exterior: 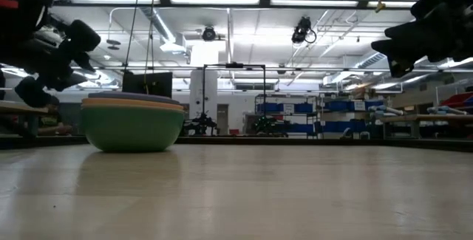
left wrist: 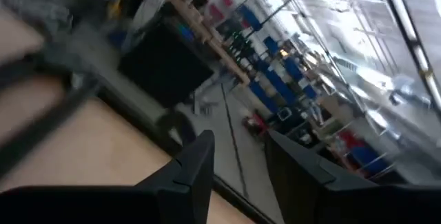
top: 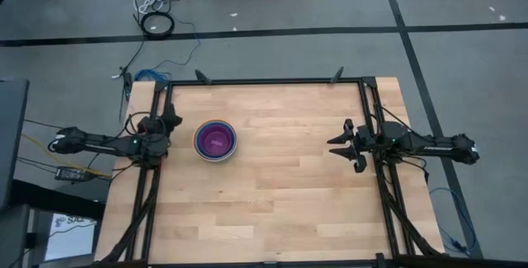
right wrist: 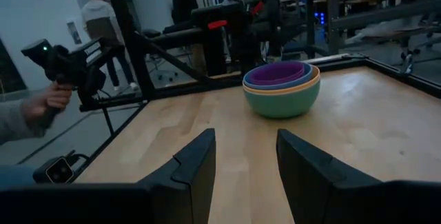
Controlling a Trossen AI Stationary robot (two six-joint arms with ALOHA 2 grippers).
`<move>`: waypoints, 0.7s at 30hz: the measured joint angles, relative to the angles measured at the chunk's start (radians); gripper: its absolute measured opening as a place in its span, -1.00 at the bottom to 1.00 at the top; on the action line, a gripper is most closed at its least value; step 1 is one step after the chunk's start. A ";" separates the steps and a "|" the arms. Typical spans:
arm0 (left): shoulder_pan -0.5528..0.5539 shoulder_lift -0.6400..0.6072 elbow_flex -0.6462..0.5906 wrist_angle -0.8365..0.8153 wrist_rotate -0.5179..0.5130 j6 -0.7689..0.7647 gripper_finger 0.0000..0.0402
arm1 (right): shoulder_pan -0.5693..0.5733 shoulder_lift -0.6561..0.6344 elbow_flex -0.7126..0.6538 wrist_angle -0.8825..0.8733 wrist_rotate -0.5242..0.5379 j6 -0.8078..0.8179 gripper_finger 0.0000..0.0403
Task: Nest bowls inside each other
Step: Return to Home Position
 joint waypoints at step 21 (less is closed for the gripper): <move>0.000 0.016 0.000 0.008 0.026 1.014 -0.31 | 0.000 0.003 0.001 -0.011 0.041 -0.081 -0.29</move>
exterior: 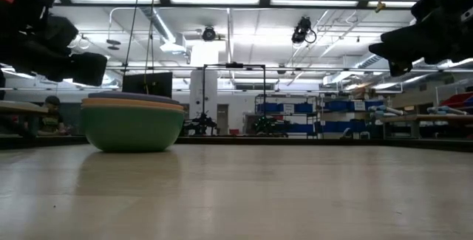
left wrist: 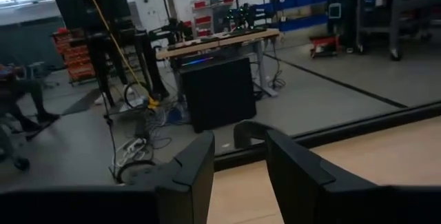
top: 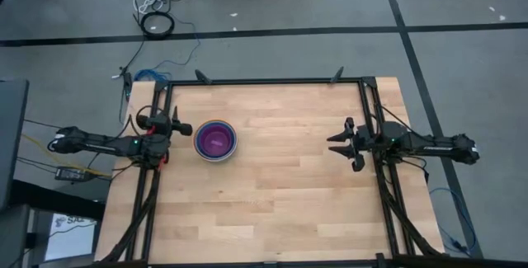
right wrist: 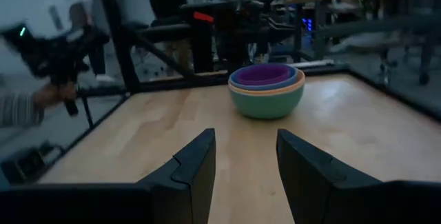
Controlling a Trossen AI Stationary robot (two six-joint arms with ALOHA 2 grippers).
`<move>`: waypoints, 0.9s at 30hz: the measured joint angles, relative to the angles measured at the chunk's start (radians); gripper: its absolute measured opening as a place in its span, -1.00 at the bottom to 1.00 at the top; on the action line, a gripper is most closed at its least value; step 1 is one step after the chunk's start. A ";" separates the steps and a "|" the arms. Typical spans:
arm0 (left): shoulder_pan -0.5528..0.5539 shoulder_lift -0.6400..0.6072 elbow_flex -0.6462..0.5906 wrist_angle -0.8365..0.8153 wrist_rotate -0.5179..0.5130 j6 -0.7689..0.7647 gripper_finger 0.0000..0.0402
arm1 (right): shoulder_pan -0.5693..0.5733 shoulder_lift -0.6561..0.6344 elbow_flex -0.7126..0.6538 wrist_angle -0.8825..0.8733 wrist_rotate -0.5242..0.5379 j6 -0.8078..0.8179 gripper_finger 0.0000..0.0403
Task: Nest bowls inside each other
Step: Return to Home Position
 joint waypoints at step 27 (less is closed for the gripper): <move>-0.014 0.005 0.000 0.430 1.554 -0.047 -0.31 | -0.013 0.086 0.004 0.088 -0.330 -0.033 -0.29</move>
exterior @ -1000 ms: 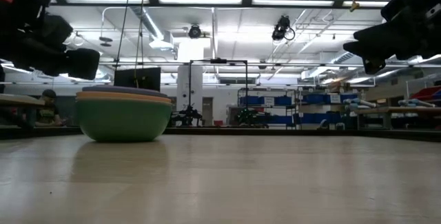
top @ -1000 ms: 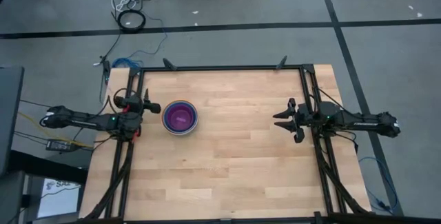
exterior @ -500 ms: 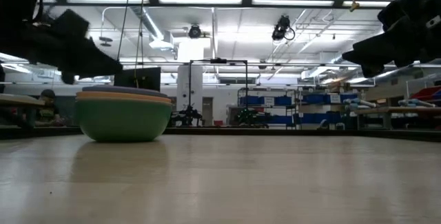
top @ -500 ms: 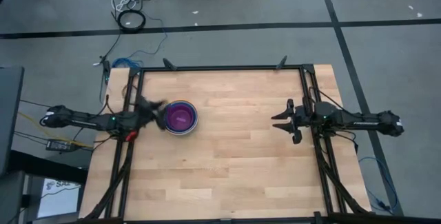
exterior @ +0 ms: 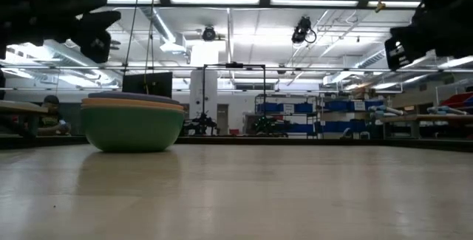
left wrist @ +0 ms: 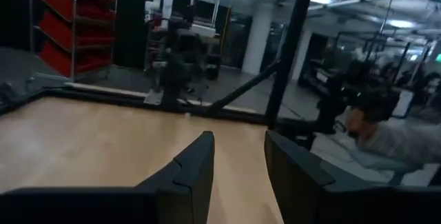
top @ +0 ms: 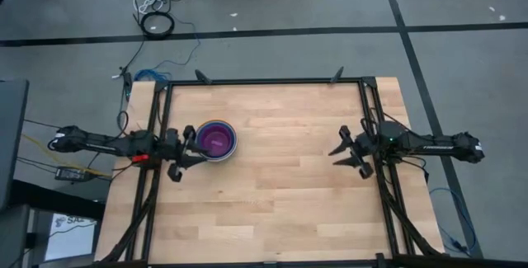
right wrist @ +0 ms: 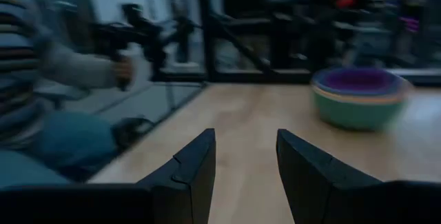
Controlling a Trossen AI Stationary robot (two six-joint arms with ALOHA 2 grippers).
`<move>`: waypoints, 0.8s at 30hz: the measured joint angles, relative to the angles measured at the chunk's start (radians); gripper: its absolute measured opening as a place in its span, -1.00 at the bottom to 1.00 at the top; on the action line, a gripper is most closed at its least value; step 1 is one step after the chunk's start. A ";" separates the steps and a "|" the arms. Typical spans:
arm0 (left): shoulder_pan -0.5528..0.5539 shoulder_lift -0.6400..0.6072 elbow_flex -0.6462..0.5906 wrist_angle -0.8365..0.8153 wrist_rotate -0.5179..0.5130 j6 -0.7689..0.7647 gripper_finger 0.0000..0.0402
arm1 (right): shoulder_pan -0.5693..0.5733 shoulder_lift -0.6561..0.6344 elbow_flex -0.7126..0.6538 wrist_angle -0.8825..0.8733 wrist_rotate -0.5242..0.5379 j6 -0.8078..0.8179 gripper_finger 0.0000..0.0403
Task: Nest bowls inside each other
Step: Return to Home Position
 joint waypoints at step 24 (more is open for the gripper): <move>-0.005 0.001 -0.001 -0.152 0.276 0.160 -0.31 | 0.000 -0.013 0.000 0.011 0.152 -0.060 -0.29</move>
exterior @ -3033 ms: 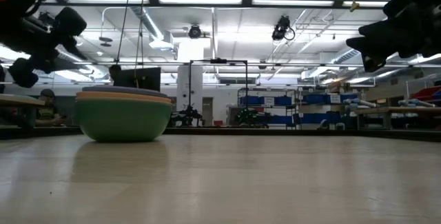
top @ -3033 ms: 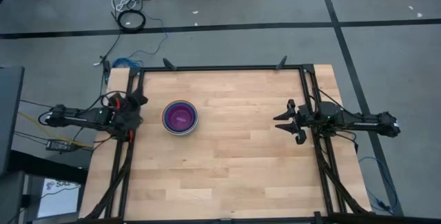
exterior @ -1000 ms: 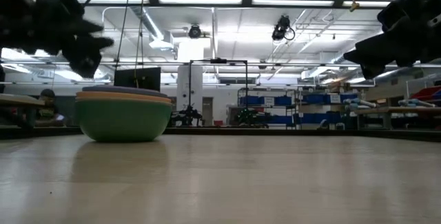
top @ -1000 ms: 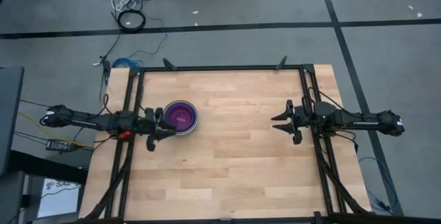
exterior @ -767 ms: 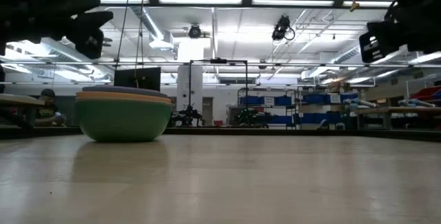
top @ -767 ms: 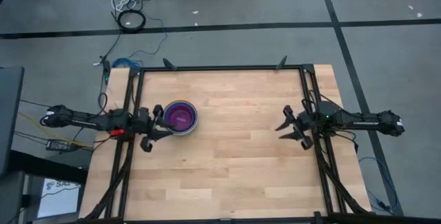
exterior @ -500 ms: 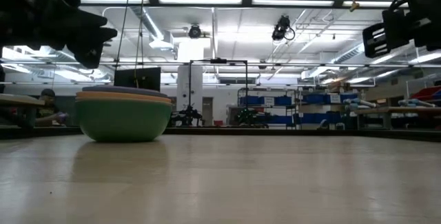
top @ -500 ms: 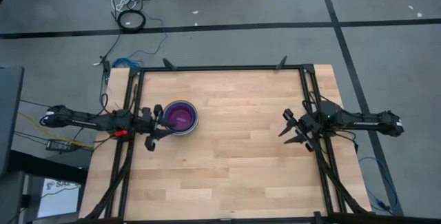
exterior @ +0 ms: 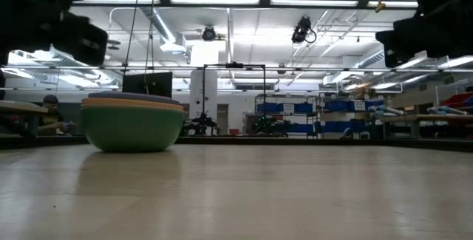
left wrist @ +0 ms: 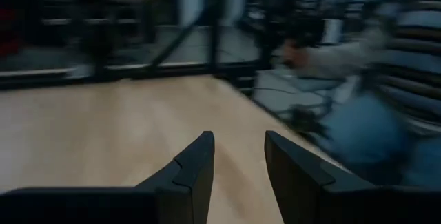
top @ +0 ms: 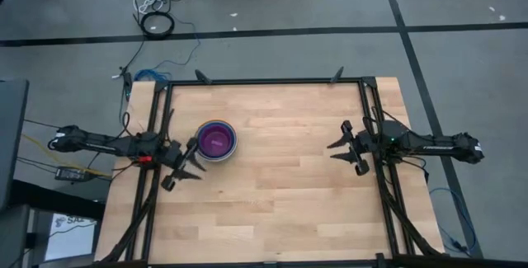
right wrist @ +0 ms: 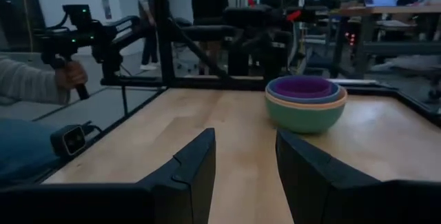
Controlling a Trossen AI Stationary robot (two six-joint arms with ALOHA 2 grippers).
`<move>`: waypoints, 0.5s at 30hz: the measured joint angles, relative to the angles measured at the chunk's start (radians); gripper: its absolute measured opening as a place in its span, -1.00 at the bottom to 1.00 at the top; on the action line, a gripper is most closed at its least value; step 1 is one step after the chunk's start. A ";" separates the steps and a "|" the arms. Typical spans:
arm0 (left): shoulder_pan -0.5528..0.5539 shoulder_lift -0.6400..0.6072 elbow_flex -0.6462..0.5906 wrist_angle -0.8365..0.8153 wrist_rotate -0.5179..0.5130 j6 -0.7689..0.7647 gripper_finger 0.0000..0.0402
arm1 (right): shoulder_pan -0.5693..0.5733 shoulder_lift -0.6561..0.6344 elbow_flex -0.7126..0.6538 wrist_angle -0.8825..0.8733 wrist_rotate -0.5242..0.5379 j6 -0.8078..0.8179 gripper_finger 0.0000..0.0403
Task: Nest bowls inside each other
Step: Return to Home Position
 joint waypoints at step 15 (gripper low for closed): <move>0.000 0.001 0.000 0.013 -0.165 0.037 -0.31 | 0.000 0.000 -0.004 0.001 -0.005 0.019 -0.29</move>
